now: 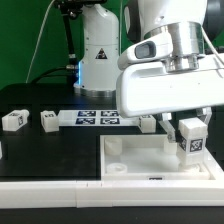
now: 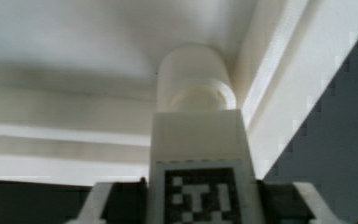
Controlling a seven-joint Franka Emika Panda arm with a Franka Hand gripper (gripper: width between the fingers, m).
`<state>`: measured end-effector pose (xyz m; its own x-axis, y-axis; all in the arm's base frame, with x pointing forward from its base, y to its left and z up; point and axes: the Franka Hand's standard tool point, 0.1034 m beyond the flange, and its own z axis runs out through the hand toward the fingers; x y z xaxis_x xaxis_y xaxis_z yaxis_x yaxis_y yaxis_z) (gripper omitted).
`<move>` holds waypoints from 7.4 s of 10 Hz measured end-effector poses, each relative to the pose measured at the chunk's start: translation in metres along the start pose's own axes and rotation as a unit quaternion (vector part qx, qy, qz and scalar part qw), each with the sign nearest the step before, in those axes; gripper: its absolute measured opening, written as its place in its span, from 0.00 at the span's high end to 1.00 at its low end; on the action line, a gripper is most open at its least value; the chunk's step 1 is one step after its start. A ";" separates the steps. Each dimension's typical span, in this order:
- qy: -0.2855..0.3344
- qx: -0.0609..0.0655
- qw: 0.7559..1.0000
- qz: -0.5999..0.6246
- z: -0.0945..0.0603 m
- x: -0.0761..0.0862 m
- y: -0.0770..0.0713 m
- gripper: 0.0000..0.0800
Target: Assemble one leg
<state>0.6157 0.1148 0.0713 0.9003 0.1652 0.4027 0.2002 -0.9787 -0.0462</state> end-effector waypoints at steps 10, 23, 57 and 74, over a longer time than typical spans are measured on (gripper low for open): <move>0.014 -0.002 1.000 -0.001 0.005 -0.003 -0.001 0.21; -0.177 0.030 0.984 0.003 -0.019 0.002 -0.011 0.19; -0.168 -0.040 0.914 0.368 -0.008 0.013 -0.004 0.19; -0.173 0.005 0.983 0.060 -0.005 0.012 -0.003 0.64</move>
Offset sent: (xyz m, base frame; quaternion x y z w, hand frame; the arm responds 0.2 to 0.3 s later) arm -0.0106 0.0020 -0.0185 -0.0047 0.0127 0.0133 0.9998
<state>0.6235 0.1192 0.0809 0.9950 0.0818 0.0581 0.0866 -0.9926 -0.0847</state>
